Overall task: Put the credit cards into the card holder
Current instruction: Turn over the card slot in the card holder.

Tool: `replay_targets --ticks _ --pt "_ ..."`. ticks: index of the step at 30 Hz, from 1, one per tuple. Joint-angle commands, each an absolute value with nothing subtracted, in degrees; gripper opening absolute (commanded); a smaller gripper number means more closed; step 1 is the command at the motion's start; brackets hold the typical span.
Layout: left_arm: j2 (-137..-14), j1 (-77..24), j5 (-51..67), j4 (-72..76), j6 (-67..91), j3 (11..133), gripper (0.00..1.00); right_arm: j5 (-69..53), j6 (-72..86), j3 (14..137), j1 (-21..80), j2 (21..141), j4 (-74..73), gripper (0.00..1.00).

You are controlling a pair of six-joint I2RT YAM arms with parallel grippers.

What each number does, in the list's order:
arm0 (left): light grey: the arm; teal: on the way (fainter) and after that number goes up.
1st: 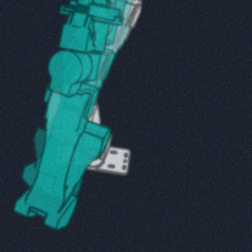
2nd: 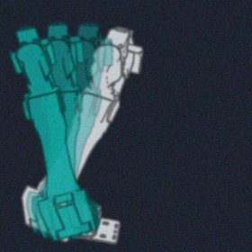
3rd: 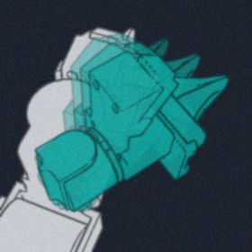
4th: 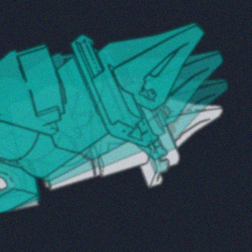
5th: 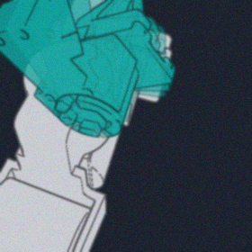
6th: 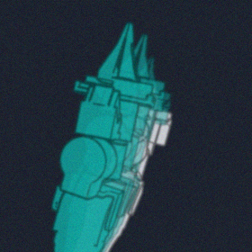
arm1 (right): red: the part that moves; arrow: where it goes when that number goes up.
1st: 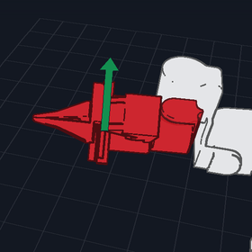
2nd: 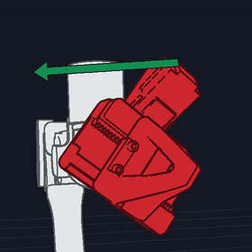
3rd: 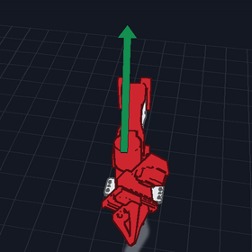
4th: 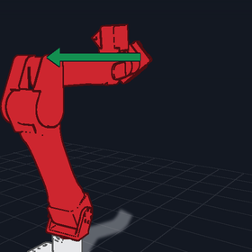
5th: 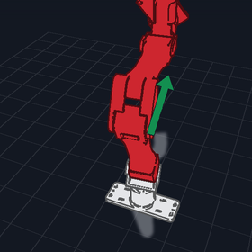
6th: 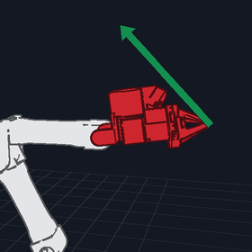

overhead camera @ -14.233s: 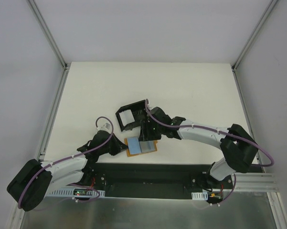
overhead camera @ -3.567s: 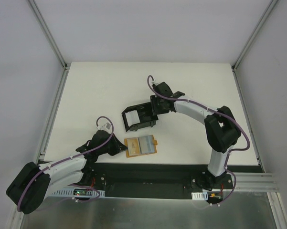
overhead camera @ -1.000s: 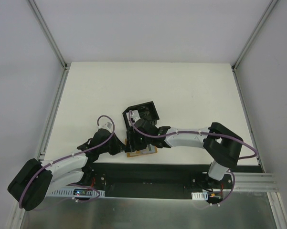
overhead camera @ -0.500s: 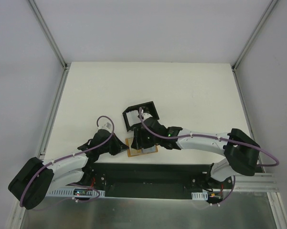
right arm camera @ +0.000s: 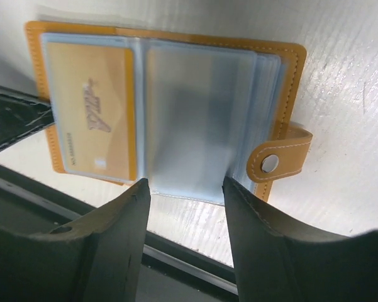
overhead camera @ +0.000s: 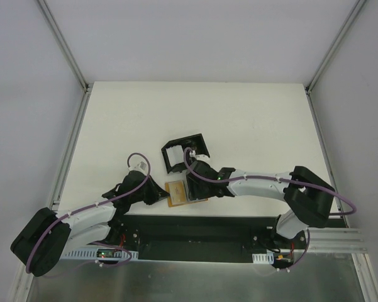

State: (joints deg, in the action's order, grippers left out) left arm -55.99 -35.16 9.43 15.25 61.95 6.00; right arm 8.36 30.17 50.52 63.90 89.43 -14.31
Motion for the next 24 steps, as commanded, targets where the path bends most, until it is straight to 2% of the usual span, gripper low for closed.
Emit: replay_targets --ticks 1,8,14,24 --pt "-57.4 -35.0 8.1 7.0 59.2 4.1 0.00 8.3 31.6 53.0 64.1 92.8 -16.0 0.53" --pt "-57.7 -35.0 7.9 7.0 59.0 4.3 0.00 7.8 30.4 56.9 65.7 96.5 -15.8 0.51" --pt "-58.5 -35.0 8.3 7.0 58.8 4.8 0.00 2.5 30.9 58.3 65.7 100.5 -11.7 0.51" --pt "-59.9 -35.0 7.3 9.2 62.0 2.6 0.00 -11.2 32.9 52.9 64.5 99.2 9.7 0.51"
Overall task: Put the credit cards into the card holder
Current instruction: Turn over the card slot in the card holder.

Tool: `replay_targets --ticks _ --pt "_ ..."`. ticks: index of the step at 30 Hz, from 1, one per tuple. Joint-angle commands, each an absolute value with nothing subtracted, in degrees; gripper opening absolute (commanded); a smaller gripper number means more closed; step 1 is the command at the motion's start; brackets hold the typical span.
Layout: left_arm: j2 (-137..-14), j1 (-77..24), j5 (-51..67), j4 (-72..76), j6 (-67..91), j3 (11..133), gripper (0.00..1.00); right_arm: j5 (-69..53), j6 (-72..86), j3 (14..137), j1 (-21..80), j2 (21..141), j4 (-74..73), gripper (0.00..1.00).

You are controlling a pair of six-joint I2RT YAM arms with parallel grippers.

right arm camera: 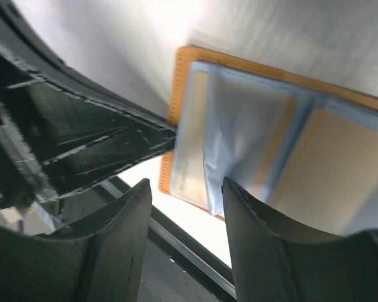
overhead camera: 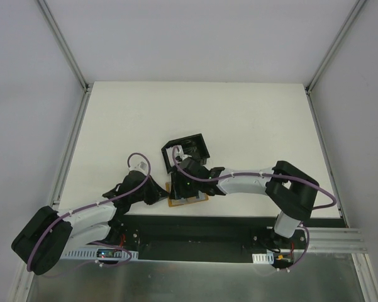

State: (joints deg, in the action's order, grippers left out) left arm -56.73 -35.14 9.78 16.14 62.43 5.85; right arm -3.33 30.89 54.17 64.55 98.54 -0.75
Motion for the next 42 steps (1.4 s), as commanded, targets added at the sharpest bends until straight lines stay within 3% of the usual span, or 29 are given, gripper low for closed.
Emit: replay_targets --ticks 1,11,23,31,42 --pt "-60.4 -35.0 7.3 9.6 62.2 2.5 0.00 -12.5 33.0 52.7 64.6 99.4 10.9 0.51" --pt "-62.7 -34.9 6.6 11.3 64.7 1.5 0.00 -17.4 30.2 51.2 64.6 93.9 14.8 0.51" --pt "-61.2 -34.9 6.4 10.3 63.5 1.8 0.00 -2.8 27.6 46.4 60.2 79.0 3.6 0.54" --pt "-58.4 -34.9 6.0 7.9 61.4 3.0 0.00 -2.5 21.9 55.0 52.4 81.0 -2.4 0.59" --pt "-57.0 -34.9 6.9 6.2 57.4 5.1 0.00 -6.0 16.0 70.0 45.8 92.6 -11.6 0.65"
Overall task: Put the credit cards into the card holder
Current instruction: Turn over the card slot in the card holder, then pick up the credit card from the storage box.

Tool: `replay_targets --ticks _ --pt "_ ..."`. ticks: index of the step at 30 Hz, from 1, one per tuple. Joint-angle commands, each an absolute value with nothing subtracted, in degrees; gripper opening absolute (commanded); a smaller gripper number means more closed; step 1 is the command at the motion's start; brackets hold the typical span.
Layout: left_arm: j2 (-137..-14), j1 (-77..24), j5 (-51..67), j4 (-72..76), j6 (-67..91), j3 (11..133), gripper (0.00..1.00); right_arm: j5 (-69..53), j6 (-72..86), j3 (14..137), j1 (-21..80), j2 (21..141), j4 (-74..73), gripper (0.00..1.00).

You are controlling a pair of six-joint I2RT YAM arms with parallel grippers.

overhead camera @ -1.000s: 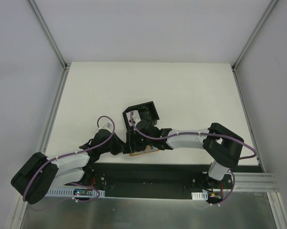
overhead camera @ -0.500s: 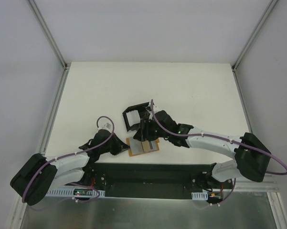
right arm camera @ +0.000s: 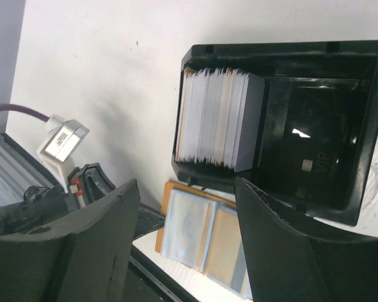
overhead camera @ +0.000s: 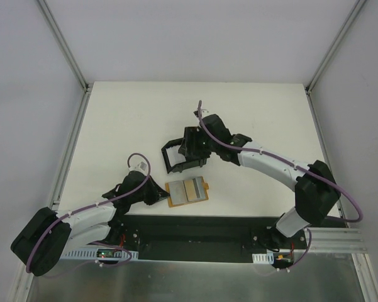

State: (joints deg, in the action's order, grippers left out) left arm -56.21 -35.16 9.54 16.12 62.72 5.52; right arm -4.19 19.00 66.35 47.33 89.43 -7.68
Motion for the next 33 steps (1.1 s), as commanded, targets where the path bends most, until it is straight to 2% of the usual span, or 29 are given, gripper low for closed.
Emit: replay_targets --ticks 1,10,33 --pt "-57.0 -34.9 7.4 6.2 56.7 5.4 0.00 -6.8 15.8 70.9 45.4 93.6 -12.0 0.65" --pt "-57.0 -34.9 8.4 5.7 54.9 6.0 0.00 -10.1 13.5 78.1 42.9 100.5 -15.4 0.66" --pt "-59.2 -34.9 8.3 5.5 54.1 6.8 0.00 -14.8 14.9 86.4 41.3 114.3 -15.5 0.70"
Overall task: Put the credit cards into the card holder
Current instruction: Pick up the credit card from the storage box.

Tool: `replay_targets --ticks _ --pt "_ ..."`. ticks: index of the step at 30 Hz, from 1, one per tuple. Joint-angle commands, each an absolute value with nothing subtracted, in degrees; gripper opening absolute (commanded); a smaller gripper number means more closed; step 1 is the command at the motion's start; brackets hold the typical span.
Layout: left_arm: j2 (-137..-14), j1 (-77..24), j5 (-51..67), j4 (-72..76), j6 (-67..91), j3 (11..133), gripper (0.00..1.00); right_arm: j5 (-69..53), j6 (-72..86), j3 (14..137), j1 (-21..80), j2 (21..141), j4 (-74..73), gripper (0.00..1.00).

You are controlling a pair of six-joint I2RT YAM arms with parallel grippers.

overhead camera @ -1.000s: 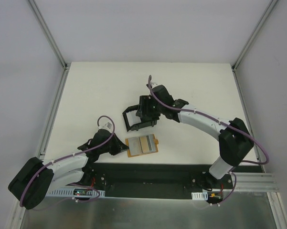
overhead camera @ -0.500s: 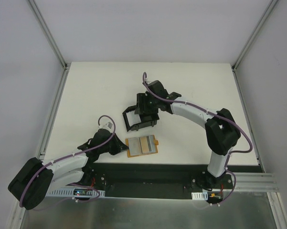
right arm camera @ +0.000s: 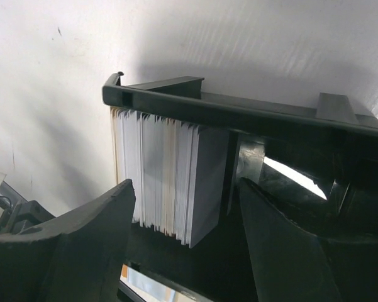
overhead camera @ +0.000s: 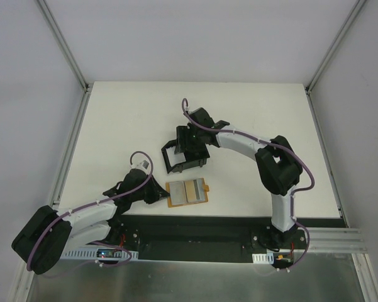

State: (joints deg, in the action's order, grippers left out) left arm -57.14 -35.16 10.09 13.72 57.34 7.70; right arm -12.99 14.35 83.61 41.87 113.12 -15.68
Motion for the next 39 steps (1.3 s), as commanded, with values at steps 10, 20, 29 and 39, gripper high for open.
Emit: replay_targets --ticks 10,20,29,39 --pt "-60.3 -34.9 8.5 5.5 53.8 7.5 0.00 -21.7 17.0 85.9 41.2 115.8 -11.3 0.70" --pt "-60.9 -34.9 8.6 5.5 53.9 8.1 0.00 -24.0 17.5 85.5 41.2 113.6 -10.3 0.65" --pt "-62.0 -34.9 8.6 5.8 53.9 8.2 0.00 -22.8 17.3 84.2 41.1 112.0 -10.3 0.58" --pt "-62.8 -34.9 8.8 6.3 53.6 8.4 0.00 -22.9 17.5 83.6 41.1 111.4 -10.3 0.53"
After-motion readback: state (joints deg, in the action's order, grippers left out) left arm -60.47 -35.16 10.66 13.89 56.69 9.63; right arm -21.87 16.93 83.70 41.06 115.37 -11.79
